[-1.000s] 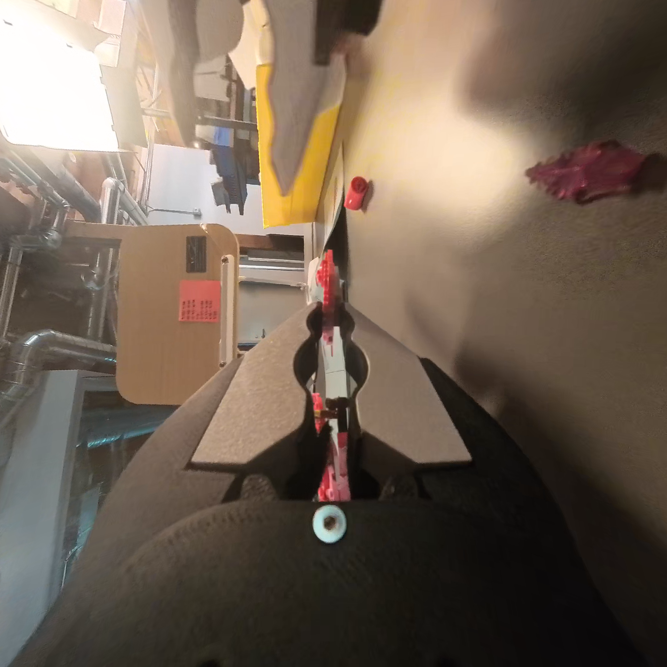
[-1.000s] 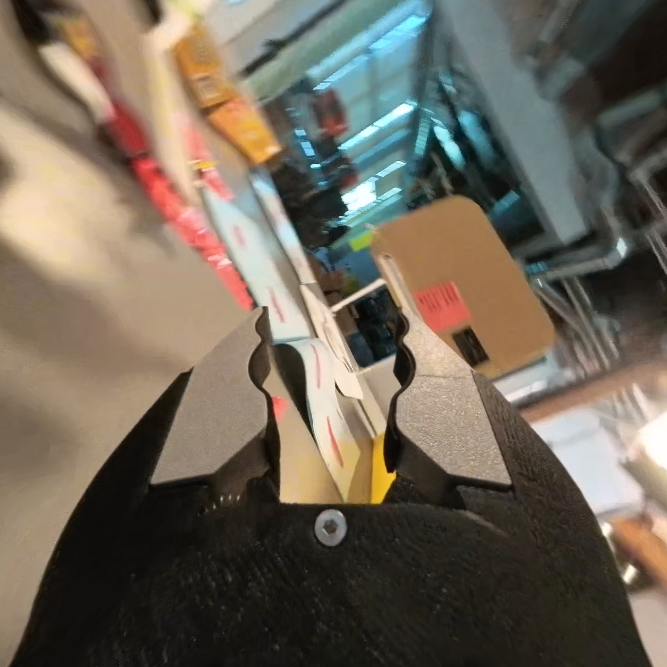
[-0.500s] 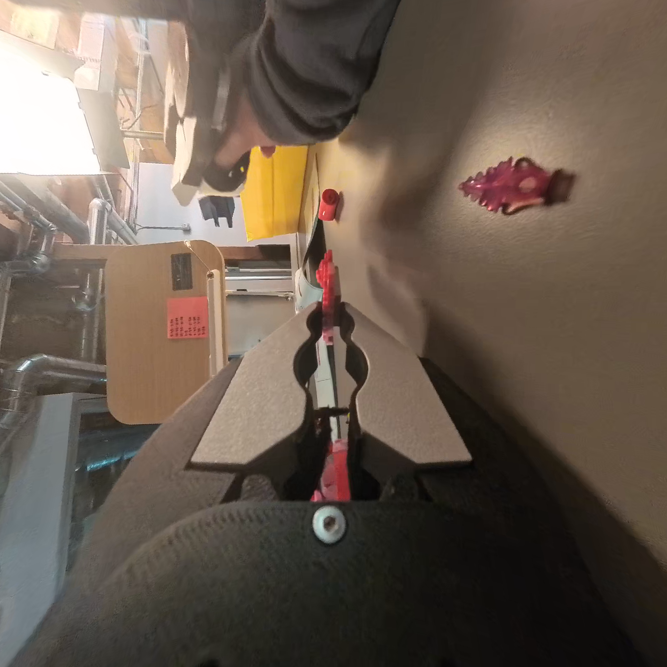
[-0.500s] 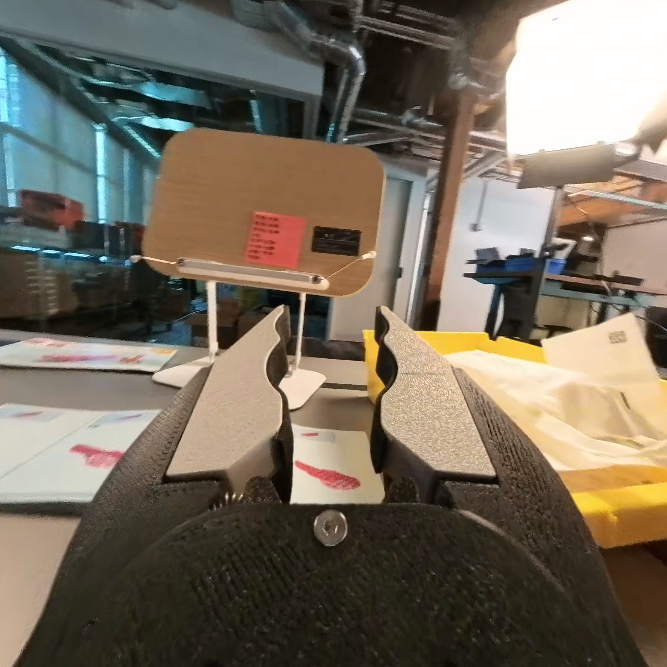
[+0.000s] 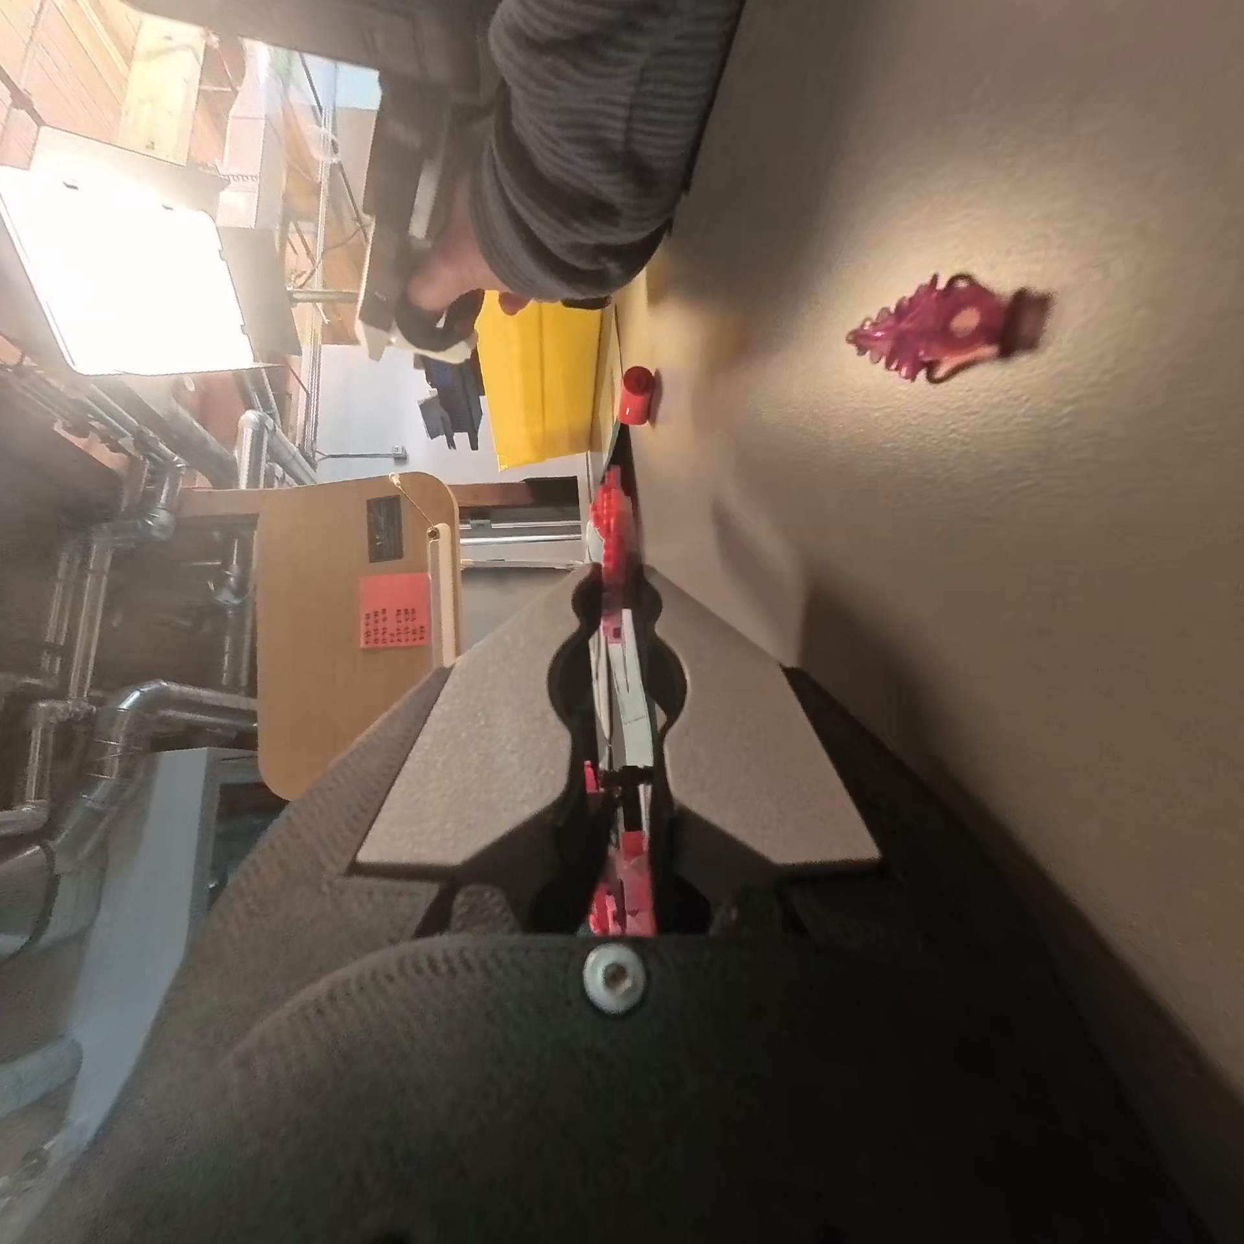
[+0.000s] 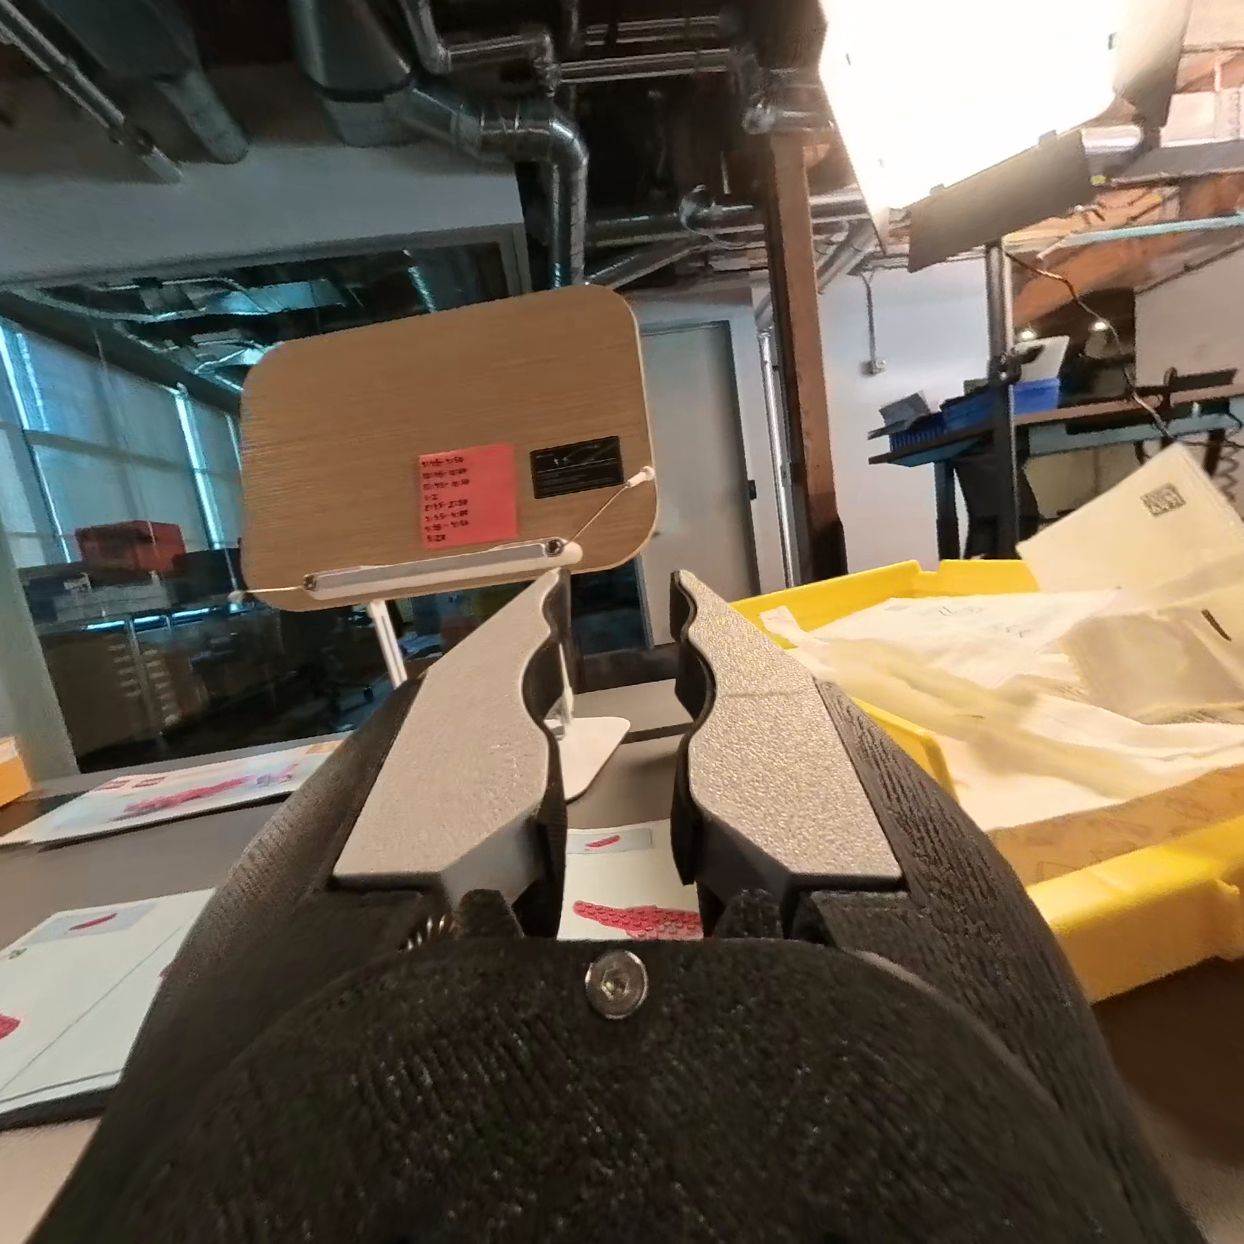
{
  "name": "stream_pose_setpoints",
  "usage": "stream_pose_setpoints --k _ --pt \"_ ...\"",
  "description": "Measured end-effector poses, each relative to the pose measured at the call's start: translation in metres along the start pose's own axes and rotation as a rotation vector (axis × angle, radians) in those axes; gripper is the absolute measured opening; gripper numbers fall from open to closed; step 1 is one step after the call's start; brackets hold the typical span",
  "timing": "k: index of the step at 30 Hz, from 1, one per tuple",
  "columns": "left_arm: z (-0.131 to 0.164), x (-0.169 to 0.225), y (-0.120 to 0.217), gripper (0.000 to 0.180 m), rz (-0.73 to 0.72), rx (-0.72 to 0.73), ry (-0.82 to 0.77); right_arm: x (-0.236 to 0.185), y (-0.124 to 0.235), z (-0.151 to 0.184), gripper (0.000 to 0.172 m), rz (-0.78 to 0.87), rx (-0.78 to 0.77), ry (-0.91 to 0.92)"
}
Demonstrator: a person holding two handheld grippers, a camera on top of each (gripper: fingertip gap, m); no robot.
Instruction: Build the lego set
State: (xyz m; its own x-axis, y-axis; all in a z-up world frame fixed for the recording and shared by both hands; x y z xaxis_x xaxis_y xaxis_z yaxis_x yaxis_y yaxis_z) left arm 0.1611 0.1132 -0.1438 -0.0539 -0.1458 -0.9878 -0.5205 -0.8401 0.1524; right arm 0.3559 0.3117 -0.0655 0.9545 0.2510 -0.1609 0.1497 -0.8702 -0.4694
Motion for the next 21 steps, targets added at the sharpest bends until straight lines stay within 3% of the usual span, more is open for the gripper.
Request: stream_pose_setpoints --k 11,21 --pt "-0.002 0.000 0.001 0.007 -0.025 0.015 -0.033 0.020 -0.001 0.008 0.018 0.096 -0.040 -0.115" --pt "-0.003 0.000 0.001 0.007 -0.032 0.019 -0.049 0.015 -0.002 0.010 0.015 0.074 -0.056 -0.098"
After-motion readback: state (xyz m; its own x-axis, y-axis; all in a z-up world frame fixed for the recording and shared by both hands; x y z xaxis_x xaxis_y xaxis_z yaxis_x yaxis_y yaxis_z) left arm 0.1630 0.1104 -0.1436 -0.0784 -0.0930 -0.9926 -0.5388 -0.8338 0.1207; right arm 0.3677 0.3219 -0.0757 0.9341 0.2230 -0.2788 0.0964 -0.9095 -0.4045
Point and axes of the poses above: each gripper's, where its closed fingertips meet, y back along the fingers, z out of its underside, x = y × z across the jaws, the point moved 7 cm from there along y, back along the fingers, and after that the axes turned 3 degrees about x, right-handed, at the moved point
